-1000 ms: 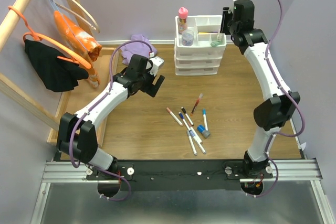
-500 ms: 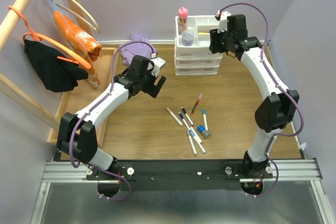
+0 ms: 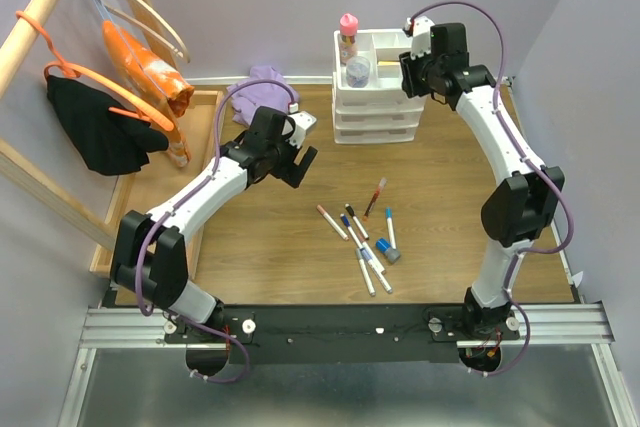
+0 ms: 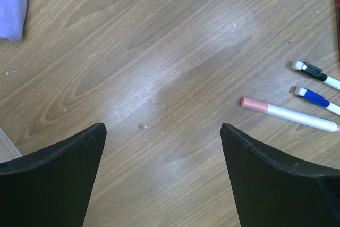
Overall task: Sort the stationery into containers
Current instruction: Place the stationery in the storage box.
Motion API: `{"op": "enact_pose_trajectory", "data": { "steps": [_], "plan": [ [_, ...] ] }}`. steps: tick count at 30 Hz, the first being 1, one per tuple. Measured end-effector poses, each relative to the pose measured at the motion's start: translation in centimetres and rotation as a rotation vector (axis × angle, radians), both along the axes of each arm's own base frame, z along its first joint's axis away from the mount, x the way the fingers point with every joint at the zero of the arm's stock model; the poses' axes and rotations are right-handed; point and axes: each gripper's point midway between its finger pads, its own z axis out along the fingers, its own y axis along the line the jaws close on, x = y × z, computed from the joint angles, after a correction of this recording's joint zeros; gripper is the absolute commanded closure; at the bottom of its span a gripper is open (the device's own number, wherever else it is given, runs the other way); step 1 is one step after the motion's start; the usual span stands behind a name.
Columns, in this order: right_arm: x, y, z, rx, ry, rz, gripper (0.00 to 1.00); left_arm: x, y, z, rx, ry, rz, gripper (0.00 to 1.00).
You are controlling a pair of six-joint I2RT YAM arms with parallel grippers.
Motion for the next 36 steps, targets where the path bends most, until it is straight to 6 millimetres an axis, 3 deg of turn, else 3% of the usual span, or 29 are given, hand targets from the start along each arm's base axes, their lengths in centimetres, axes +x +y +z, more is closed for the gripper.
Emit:
{"op": "enact_pose_trajectory", "data": {
  "steps": [5, 16, 29, 36],
  "plan": [
    [0.4, -0.1, 0.6, 0.009, -0.014, -0.023, 0.59, 0.0, 0.0, -0.5, 0.003, 0.013, 0.003, 0.02],
    [2.6, -0.7, 4.7, 0.028, -0.139, -0.098, 0.59, 0.0, 0.0, -0.6, 0.003, 0.016, 0.004, 0.02],
    [3.5, -0.5, 3.3, 0.056, -0.112, -0.130, 0.59, 0.1, -0.1, -0.8, 0.003, 0.024, 0.008, 0.03],
    [4.2, -0.3, 4.2, 0.083, -0.133, -0.140, 0.61, 0.1, -0.1, -0.9, 0.003, 0.024, 0.008, 0.02]
  ]
}}
